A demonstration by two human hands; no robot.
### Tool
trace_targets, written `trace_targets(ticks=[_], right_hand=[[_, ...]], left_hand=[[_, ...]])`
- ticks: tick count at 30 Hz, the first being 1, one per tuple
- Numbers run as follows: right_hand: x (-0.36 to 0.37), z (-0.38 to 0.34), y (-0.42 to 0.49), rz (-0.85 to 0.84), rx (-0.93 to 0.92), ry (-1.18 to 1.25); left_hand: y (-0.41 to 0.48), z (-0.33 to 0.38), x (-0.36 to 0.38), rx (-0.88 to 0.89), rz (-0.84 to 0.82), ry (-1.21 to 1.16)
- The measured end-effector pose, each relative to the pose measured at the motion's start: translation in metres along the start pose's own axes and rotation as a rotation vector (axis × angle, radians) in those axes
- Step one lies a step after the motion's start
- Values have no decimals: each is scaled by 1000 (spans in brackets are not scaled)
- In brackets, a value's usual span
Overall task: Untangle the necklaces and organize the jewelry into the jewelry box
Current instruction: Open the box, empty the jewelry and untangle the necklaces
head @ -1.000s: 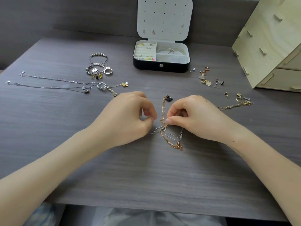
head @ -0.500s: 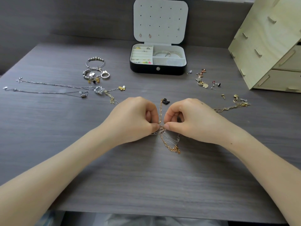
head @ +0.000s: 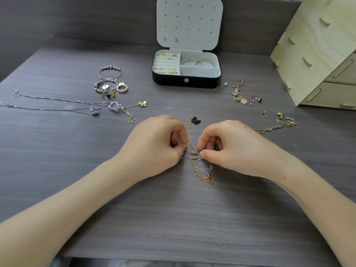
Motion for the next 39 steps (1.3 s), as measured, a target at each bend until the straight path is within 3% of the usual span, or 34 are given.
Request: trace_targets(ticks=[16, 23, 27, 33, 39], right_hand=[[-1, -11, -4, 109, -14, -274], [-2, -5, -7, 69, 37, -223], [-2, -3, -6, 73, 44, -199], [-2, -1, -4, 66, 54, -154], [-1, 0, -3, 82, 75, -131]], left_hand=[[7, 3, 6, -12, -35, -38], [4, -3, 3, 10, -6, -40], [0, -1, 2, 116, 22, -45], [-5, 6, 3, 395, -86, 53], [-6, -4, 5, 381, -133, 25]])
Point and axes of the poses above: each hand's wrist, its own y-axis towards the middle knuckle, its own x-axis out of the palm, z = x × y, the point moved 2 cm from there along y, towards the middle knuckle, and after that the axes turned 15 degrees about -y, right-handed, at the moved point
